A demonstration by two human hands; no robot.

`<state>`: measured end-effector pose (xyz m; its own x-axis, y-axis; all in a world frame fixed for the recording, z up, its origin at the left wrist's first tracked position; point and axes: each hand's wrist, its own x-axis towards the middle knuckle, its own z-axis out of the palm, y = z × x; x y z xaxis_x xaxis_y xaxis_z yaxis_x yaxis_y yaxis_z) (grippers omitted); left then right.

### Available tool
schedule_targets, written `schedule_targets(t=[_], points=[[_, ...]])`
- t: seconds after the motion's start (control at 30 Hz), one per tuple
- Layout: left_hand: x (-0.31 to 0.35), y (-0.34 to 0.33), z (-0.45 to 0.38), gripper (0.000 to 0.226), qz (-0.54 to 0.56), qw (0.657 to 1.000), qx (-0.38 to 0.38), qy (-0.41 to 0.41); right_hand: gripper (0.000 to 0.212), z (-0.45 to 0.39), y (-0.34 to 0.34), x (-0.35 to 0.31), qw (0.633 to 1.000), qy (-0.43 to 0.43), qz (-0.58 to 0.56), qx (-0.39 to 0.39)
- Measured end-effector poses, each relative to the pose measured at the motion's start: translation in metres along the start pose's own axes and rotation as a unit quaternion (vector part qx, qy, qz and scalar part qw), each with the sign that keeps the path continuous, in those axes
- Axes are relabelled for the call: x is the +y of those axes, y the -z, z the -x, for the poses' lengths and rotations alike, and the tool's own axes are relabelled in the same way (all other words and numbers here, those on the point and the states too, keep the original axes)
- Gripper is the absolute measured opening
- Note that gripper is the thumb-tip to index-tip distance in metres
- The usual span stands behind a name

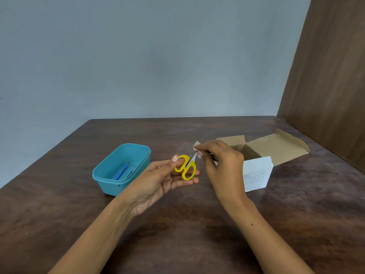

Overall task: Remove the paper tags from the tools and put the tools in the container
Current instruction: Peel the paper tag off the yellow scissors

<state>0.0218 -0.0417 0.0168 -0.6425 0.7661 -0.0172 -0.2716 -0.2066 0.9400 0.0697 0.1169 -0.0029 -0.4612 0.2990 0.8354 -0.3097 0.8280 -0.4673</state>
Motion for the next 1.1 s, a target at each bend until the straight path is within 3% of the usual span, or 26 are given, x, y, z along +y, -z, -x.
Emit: schedule_targets(t=[0.1,0.37,0.57,0.73,0.93,1.1], points=[[0.0007,0.0001,-0.0008,0.042,-0.002,1.000,0.007,-0.005,0.018,0.0014,-0.0019,-0.0028,1.000,0.002,-0.013,-0.017],[0.0015,-0.0009,0.0007,0.040,-0.016,1.000,-0.019,0.008,0.020,-0.0042,0.0036,0.0007,0.999,-0.016,0.013,0.033],[0.0047,0.0015,0.0027,0.040,-0.017,0.999,-0.039,0.024,0.021,-0.0059,0.0070,0.0001,0.997,-0.051,-0.027,0.047],[0.0038,0.0018,0.0013,0.041,0.002,0.999,-0.032,0.014,0.020,-0.0047,0.0059,-0.0030,0.988,-0.105,-0.112,0.001],[0.0039,0.0024,-0.0006,0.041,0.008,1.000,-0.008,-0.001,0.014,-0.0027,0.0039,-0.0067,0.995,0.008,-0.062,-0.071],[-0.0012,0.0050,-0.0012,0.032,-0.036,0.999,0.000,0.001,0.017,-0.0009,0.0040,-0.0038,0.989,0.037,-0.008,-0.145]])
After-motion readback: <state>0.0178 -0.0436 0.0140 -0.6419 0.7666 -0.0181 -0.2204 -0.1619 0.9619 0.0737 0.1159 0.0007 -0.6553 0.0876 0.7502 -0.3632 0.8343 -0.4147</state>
